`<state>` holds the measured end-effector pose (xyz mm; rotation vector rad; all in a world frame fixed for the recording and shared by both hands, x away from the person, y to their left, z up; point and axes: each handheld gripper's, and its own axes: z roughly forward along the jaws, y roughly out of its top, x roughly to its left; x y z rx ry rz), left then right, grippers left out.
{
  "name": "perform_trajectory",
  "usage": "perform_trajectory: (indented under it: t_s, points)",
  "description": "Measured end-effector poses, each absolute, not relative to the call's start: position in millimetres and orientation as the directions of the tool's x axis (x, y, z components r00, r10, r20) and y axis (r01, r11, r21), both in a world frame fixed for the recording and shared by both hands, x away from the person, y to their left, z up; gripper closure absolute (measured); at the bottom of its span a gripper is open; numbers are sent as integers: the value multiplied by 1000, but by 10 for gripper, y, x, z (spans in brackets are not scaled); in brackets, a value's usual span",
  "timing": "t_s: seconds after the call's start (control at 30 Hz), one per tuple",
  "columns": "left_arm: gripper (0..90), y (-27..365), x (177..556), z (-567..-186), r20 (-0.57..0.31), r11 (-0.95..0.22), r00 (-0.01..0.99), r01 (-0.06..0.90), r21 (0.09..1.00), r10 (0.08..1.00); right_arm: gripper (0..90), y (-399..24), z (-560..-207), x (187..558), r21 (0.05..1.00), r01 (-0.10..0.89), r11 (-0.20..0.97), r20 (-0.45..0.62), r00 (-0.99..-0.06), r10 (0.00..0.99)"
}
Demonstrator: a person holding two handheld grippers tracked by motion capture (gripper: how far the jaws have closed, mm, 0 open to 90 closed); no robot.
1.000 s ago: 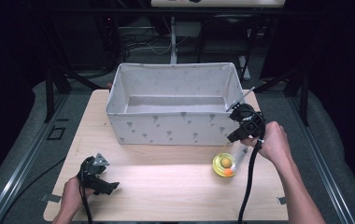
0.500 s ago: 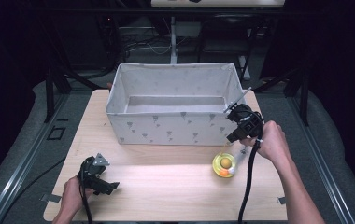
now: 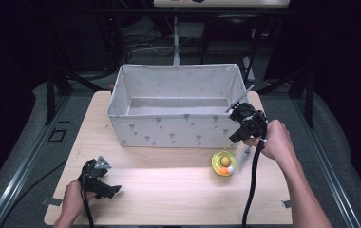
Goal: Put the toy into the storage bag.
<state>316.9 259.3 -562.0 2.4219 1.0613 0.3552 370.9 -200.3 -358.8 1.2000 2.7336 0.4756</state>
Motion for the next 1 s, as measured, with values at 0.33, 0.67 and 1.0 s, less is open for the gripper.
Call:
perform_trajectory:
  t_s: [0.33, 0.67, 1.0]
  points:
    - [5, 2595, 3168, -5615, 51, -593, 668, 620, 514, 742, 885, -1928, -3403, 3698, 316, 672, 670, -13, -703, 711]
    - [5, 2594, 3167, -5615, 51, -594, 669, 620, 513, 742, 885, -1863, -3271, 3714, 313, 656, 686, -28, -716, 697]
    - [5, 2595, 3170, -5618, 48, -593, 669, 621, 514, 742, 885, -1820, -3166, 3722, 307, 645, 700, -36, -727, 686]
